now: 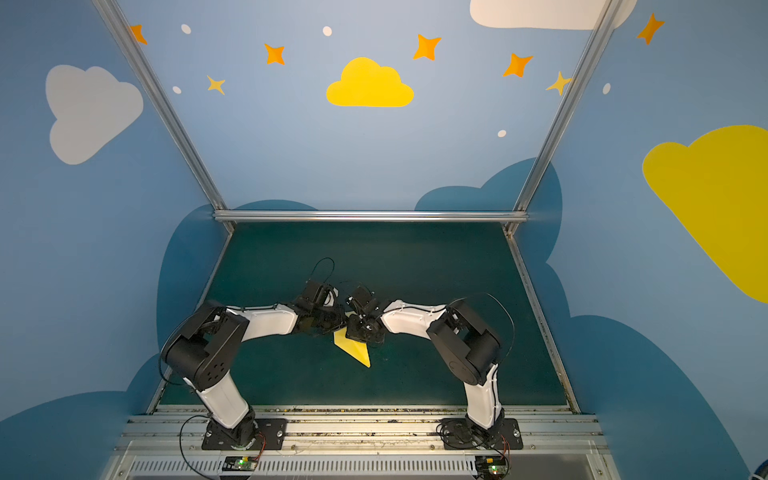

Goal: Fold a paper plane with a square sheet of paper (fold left side to right side)

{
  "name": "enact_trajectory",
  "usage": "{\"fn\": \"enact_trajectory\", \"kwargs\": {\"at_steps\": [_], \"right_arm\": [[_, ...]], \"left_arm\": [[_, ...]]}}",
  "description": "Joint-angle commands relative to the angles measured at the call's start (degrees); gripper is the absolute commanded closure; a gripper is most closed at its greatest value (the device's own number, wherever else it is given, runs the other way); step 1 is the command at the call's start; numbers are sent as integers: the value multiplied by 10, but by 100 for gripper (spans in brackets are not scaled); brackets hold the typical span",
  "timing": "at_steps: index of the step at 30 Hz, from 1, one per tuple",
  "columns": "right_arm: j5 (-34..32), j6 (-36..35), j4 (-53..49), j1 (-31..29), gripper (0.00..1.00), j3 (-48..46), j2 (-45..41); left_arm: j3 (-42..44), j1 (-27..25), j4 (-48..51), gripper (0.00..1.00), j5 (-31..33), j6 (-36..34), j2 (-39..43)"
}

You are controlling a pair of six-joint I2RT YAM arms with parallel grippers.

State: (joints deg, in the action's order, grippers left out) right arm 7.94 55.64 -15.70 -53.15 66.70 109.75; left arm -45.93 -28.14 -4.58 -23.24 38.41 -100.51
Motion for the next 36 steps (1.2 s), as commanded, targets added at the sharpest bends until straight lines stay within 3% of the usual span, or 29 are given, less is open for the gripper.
{"fn": "enact_trajectory", "kwargs": {"at_steps": [1,36], "right_arm": [[-7,7,-25,-10,100,-31,-6],[-45,57,-12,-48,100,-188,-101]], "left_arm": [[21,1,47,96,31,-3,-21],[31,4,42,96,33,-5,-16]]}}
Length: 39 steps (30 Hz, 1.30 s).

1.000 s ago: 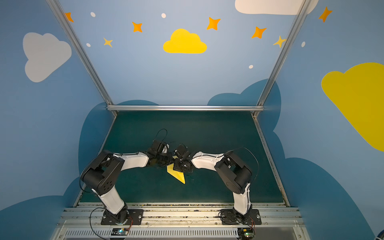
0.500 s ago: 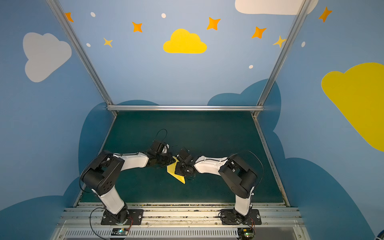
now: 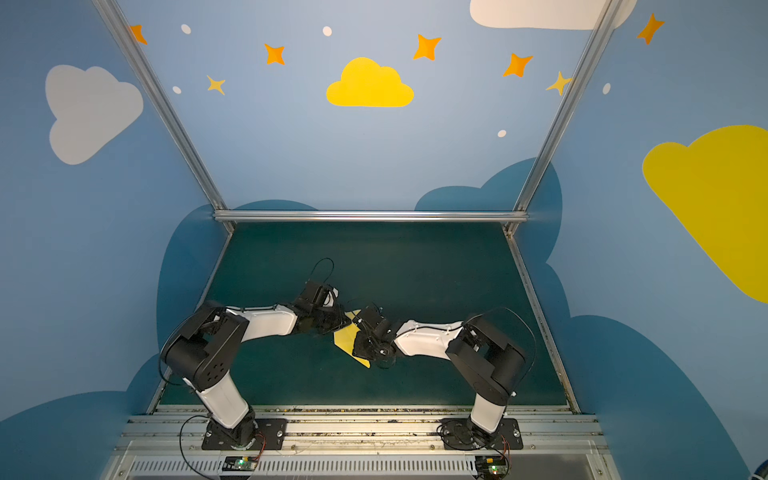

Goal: Fold a paper plane with a square sheet of paper (fold left side to right side)

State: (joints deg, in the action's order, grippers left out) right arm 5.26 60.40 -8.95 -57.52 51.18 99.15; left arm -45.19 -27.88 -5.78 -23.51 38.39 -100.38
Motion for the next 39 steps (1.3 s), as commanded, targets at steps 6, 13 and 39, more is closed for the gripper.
{"fn": "enact_trajectory", "kwargs": {"at_steps": [6,13,39], "right_arm": [[-24,22,-74,-7,100,-62,-16],[-34,46,-67,-18,100,-110,-55],[-55,36,-124,-33,100,-105,-165]], "left_arm": [[26,4,53,96,34,-4,-14],[25,5,50,96,34,-5,-14],[32,7,44,96,33,-1,-11]]}}
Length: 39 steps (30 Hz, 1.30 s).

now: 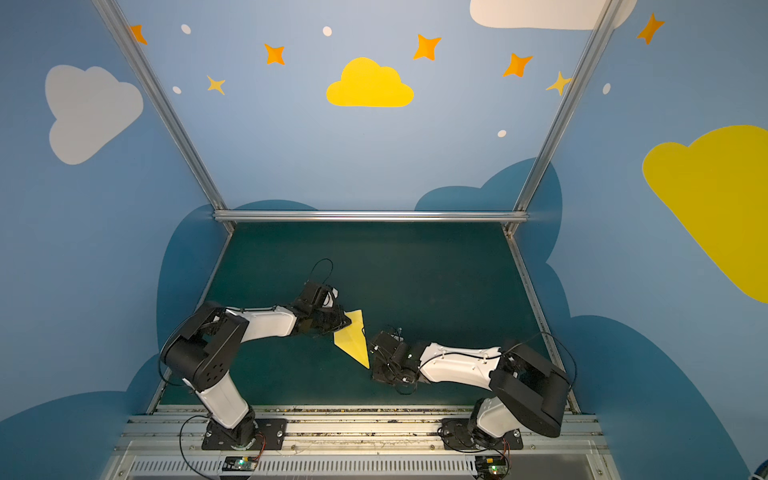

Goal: Fold a paper plane with a square sheet of paper (fold left side to right side)

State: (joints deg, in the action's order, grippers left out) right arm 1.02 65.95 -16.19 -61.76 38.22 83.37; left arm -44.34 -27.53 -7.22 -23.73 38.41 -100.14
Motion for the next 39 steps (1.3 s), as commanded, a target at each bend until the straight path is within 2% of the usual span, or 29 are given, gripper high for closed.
{"fn": "enact_trajectory", "kwargs": {"at_steps": [1,12,19,28,39], "right_arm": [[-12,-26,-53,14,100,34,-5],[17,-71,-36,35,100,140,88],[25,-78,-26,37,100,164,125],[43,-78,-11,35,100,143,149],[32,-50,-2,13,100,60,109]], "left_arm": [[24,3,58,96,36,-1,-14],[23,4,61,96,38,1,-14],[24,5,63,96,39,-2,-13],[24,5,63,96,40,-1,-14],[24,5,63,96,41,0,-14]]}}
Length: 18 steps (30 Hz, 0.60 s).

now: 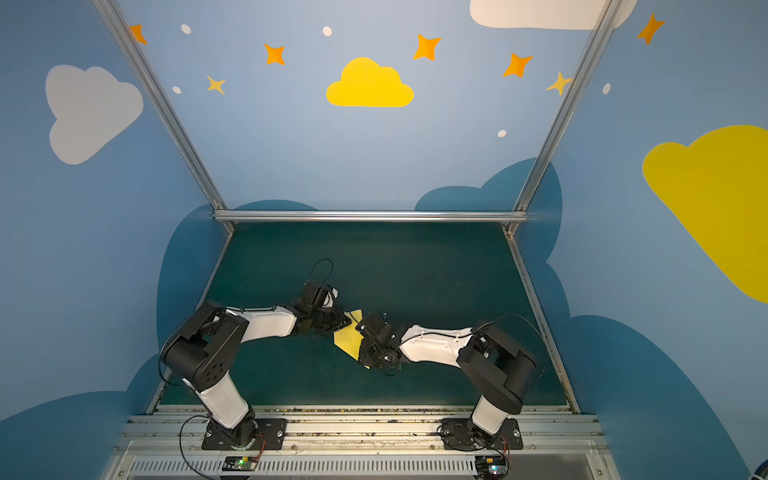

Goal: Fold a paper plane with a square sheet of paper (fold left side to right side)

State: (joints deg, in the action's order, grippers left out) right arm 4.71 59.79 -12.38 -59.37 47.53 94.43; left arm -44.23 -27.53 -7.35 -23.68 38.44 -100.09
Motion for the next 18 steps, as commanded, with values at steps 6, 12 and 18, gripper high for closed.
{"fn": "enact_trajectory", "kwargs": {"at_steps": [6,12,18], "right_arm": [[-9,30,-35,-27,100,-71,-21],[-16,49,-36,-39,100,-108,-46],[-26,53,-52,-34,100,-124,-94]], "left_arm": [[23,4,65,96,42,-1,-13],[23,5,67,96,40,0,-10],[23,5,70,96,41,-1,-5]]}}
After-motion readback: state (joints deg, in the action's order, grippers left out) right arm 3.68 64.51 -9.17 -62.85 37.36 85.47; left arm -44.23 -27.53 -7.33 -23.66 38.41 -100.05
